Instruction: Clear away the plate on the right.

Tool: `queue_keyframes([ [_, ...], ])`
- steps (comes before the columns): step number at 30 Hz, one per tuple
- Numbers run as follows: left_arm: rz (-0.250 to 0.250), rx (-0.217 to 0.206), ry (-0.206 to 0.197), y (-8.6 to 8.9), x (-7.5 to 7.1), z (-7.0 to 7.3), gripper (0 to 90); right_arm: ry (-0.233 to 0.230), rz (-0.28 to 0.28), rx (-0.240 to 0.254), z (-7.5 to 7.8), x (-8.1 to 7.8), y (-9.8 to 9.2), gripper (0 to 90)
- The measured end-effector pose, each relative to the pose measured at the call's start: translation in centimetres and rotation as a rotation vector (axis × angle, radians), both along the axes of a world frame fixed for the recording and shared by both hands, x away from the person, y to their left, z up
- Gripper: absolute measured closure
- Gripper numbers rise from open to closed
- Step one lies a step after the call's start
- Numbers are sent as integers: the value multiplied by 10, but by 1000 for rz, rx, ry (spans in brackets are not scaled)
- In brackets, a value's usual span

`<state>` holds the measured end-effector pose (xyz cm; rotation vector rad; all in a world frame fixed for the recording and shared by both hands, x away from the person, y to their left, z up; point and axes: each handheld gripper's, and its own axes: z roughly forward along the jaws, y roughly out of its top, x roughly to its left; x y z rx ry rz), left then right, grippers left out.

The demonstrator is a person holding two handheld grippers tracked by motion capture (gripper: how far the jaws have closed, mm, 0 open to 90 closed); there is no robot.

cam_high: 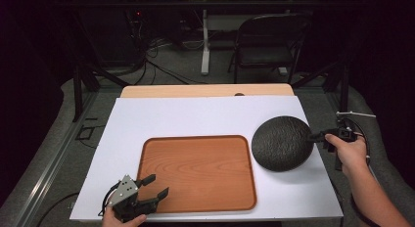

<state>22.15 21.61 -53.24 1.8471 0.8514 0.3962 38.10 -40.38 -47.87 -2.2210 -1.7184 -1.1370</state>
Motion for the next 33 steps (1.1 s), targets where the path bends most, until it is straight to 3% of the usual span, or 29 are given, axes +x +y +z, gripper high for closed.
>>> queue_keyframes([
  [20, -3, 1, 2, 0, 0, 0, 328, -13, 41, -102, 23, 6, 17, 872],
  [28, -1, 2, 2, 0, 0, 0, 328, -13, 51, -114, 31, 9, 21, 869],
  [33, -2, 4, 2, 0, 0, 0, 328, 4, 58, -94, 37, 11, 20, 867],
])
